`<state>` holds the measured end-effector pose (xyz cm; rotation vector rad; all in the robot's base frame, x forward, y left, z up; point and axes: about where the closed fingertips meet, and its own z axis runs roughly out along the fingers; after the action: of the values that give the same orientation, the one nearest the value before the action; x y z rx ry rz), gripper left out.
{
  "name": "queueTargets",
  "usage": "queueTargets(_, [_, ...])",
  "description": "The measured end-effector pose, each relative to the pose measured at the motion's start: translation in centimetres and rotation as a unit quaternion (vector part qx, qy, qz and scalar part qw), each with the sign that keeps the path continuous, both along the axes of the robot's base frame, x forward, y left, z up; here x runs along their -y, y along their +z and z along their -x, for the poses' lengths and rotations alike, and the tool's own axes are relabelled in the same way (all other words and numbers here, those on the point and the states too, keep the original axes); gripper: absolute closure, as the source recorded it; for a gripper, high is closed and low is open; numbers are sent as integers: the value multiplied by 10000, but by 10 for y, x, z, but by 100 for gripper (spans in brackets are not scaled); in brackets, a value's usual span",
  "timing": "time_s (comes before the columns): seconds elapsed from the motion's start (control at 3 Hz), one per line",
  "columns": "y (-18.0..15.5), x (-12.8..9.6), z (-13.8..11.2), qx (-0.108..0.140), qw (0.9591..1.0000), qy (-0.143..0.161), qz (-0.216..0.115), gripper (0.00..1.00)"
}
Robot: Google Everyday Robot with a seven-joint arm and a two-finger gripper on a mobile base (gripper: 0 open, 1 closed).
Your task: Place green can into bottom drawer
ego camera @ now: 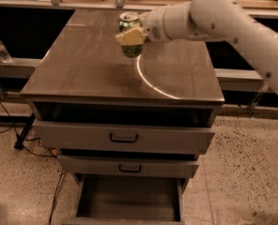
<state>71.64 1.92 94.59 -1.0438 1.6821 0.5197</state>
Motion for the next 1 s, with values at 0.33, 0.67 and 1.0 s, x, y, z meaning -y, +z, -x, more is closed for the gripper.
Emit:
queueTargets(0.33, [5, 34, 22, 20, 9999, -137, 39, 100])
queueTargets(0.67, [6, 32, 31, 24, 9999, -84, 52, 100])
queueTargets(1.0, [17, 32, 87, 37, 9998, 171, 33, 100])
